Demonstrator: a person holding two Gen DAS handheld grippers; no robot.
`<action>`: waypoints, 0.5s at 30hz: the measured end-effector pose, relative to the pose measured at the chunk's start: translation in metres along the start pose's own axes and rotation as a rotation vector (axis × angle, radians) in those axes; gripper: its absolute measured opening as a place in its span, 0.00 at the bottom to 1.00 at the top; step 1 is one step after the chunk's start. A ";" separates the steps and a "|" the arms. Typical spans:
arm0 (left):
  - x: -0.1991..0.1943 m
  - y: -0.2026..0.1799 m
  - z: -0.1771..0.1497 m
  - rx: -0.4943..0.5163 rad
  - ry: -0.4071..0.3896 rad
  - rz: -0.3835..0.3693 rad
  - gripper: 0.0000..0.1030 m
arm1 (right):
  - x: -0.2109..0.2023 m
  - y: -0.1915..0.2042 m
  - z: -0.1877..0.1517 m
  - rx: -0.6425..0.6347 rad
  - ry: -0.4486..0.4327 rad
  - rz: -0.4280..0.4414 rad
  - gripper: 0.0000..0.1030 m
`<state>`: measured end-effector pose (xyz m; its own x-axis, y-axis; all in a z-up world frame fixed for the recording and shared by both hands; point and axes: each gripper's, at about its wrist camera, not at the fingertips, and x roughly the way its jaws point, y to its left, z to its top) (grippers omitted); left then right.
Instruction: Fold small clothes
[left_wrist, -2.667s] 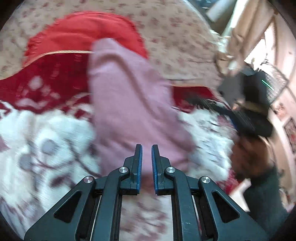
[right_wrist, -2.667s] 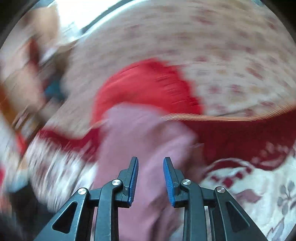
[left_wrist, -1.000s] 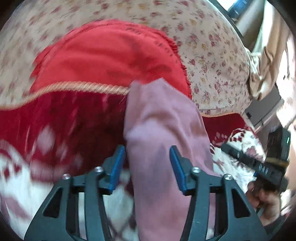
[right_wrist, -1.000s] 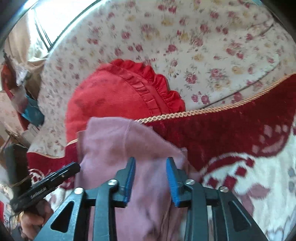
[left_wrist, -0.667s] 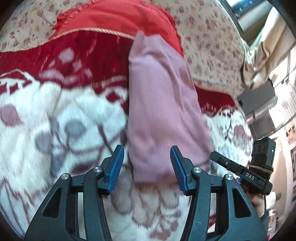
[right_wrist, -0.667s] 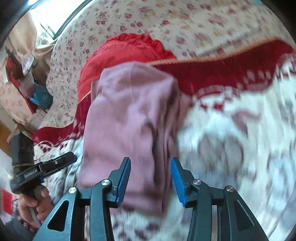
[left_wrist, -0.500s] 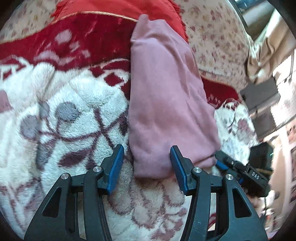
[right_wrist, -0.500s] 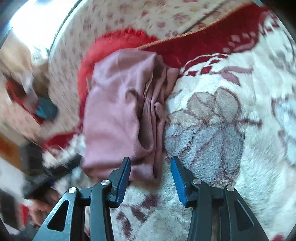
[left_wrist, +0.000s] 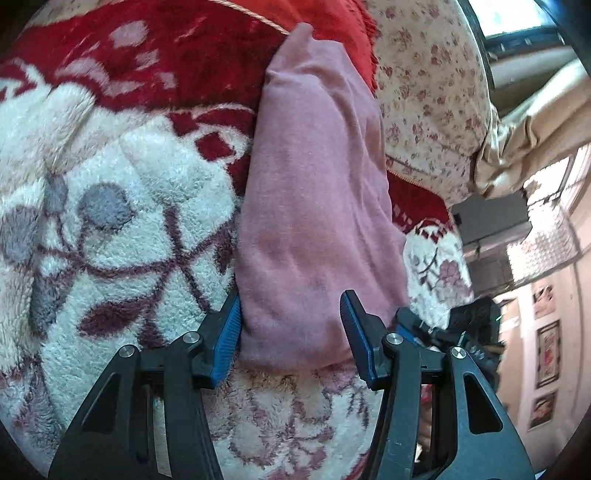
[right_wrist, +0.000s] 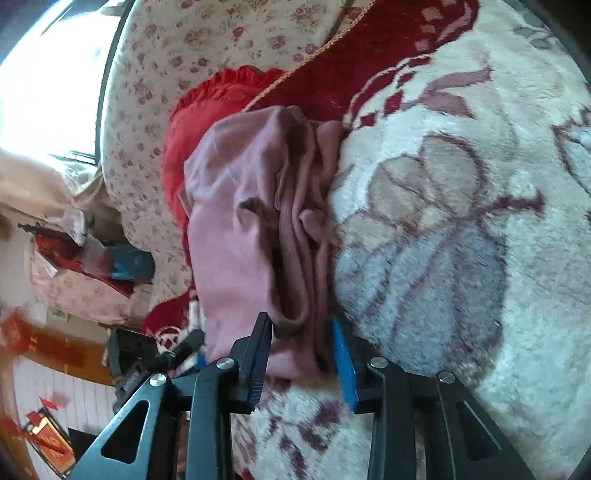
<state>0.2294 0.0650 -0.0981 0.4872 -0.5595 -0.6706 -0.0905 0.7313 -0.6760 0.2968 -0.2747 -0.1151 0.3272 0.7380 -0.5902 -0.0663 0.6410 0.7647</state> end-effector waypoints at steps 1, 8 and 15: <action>-0.001 -0.001 -0.001 0.021 -0.003 0.022 0.37 | 0.003 0.005 0.000 -0.033 -0.002 -0.009 0.31; -0.008 -0.019 -0.006 0.144 -0.009 0.092 0.14 | 0.008 0.030 -0.005 -0.151 -0.022 -0.134 0.13; -0.050 -0.014 -0.053 0.113 0.030 0.041 0.13 | -0.023 0.046 -0.048 -0.138 -0.005 -0.084 0.12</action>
<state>0.1605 0.0619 -0.0708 0.4587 -0.5383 -0.7070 -0.0106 0.7923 -0.6101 0.2413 -0.2520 -0.0781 0.3418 0.6797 -0.6490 -0.1669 0.7235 0.6698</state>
